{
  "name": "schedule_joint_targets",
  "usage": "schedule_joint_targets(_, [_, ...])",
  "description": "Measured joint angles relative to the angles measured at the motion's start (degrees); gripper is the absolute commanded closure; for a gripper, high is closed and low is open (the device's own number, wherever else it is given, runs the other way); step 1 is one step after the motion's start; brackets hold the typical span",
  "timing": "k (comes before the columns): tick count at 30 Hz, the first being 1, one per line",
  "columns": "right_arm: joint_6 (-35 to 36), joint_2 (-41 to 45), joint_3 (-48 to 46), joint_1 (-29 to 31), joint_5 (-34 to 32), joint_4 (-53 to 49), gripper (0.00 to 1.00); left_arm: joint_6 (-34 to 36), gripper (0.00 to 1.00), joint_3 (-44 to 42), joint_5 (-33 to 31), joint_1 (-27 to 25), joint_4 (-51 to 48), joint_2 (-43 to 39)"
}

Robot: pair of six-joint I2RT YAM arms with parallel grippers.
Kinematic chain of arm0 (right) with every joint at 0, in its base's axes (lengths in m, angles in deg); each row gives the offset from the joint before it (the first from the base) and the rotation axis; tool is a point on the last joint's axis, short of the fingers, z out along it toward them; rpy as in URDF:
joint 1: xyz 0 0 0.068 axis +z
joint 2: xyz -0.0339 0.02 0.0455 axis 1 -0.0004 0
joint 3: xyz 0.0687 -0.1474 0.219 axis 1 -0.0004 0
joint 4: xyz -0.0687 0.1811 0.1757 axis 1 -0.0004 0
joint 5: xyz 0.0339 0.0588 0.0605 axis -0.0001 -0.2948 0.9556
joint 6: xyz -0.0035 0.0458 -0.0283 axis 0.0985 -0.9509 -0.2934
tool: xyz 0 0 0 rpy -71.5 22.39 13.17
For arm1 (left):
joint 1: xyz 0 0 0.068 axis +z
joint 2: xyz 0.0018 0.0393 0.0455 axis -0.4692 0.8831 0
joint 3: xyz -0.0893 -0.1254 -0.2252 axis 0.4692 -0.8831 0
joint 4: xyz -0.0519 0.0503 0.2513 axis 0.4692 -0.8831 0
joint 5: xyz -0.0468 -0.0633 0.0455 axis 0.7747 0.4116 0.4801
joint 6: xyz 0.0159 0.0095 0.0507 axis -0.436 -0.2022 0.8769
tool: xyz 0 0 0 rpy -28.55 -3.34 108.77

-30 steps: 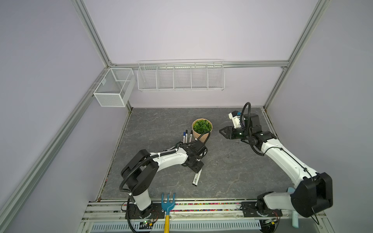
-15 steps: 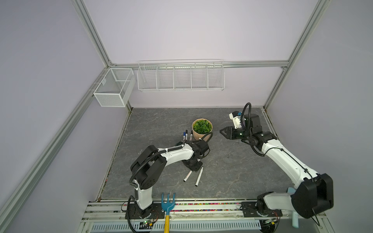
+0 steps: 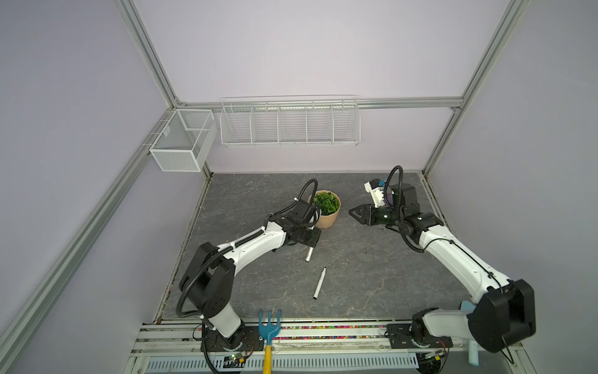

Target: Insert the pens into the pen caps

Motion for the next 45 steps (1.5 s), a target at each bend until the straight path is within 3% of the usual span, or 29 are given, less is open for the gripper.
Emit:
schedule_joint_targets(7, [1.8,-5.7,1.2,5.3,5.4,0.1,0.48,-5.0,1.00,-1.0,1.7,0.2,15.7,-3.7])
schedule_joint_targets(18, [1.8,-9.2,2.8,5.8,6.6,2.3,0.55,-7.7,1.00,-0.9,7.9,0.6,19.6,-3.7])
schedule_joint_targets(31, [0.5,-11.3,3.4,6.7,9.5,5.8,0.86,-7.9,1.00,-1.3,10.3,1.0,22.8,-3.8])
schedule_joint_targets(34, [0.4,-11.3,3.4,6.7,9.5,5.9,0.89,-7.9,0.78,-1.6,10.3,1.1,23.2,-4.0])
schedule_joint_targets(38, [-0.7,-11.3,3.1,6.0,9.4,6.3,0.90,-7.2,0.63,-3.7,10.3,1.3,24.4,-5.9])
schedule_joint_targets(45, [-3.0,-11.2,2.6,3.0,9.1,9.5,0.91,-3.8,0.58,-7.1,10.4,0.8,22.6,-10.0])
